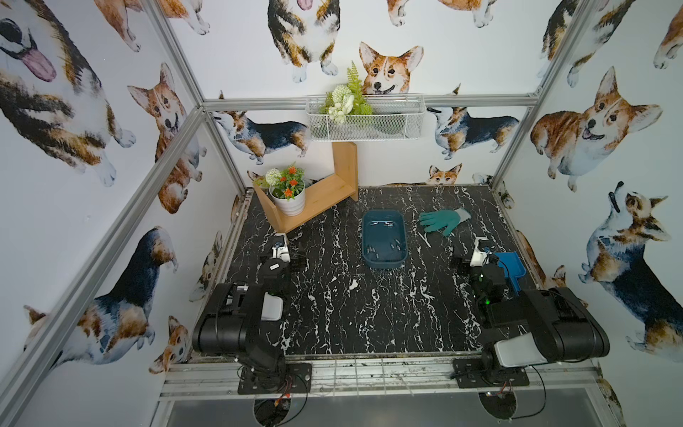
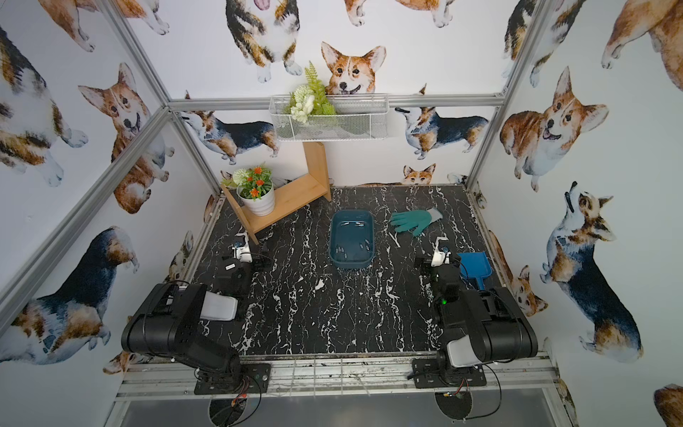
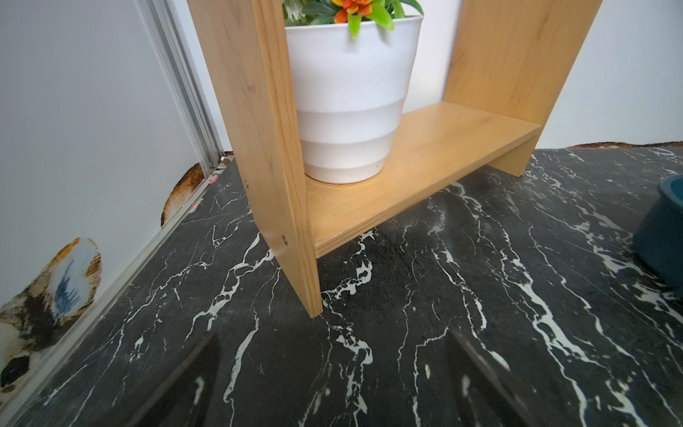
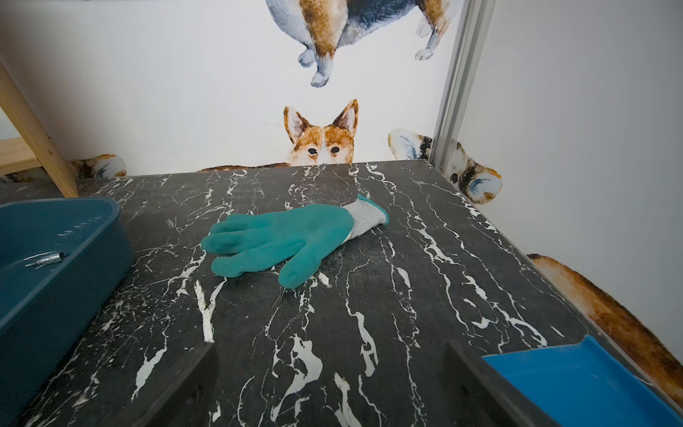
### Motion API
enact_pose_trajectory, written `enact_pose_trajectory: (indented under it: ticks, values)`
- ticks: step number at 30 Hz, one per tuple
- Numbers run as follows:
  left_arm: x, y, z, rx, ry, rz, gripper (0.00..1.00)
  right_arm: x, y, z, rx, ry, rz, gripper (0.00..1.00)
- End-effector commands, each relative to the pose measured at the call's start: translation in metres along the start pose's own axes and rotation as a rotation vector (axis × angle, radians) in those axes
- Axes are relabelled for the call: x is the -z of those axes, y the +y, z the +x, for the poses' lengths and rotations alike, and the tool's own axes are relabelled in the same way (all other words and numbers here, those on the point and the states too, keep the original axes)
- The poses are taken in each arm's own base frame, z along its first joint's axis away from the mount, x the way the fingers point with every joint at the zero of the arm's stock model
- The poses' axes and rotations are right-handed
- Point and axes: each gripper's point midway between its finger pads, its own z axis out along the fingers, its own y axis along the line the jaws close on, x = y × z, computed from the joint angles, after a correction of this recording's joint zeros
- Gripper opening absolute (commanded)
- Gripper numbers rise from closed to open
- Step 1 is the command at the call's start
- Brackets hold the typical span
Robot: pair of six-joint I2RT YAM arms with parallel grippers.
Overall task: Put the bit on the desktop into the storage box
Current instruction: Reset both arms
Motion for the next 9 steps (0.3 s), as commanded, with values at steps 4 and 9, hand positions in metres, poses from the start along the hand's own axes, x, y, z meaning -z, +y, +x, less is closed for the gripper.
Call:
enact_pose_trajectory:
  ticks: [4, 9]
  values:
    - [-0.0015, -0.0056, -0.0029, -0.011, -0.008, 0.031, 1.0, -0.0009, 0.0003, -0.0062, -0.016, -0.021, 0.0, 1.0]
    - [-0.0013, -0.0062, -0.0038, -0.01, -0.011, 0.034, 1.0, -0.0004, 0.0003, -0.0061, -0.016, -0.023, 0.001, 1.0]
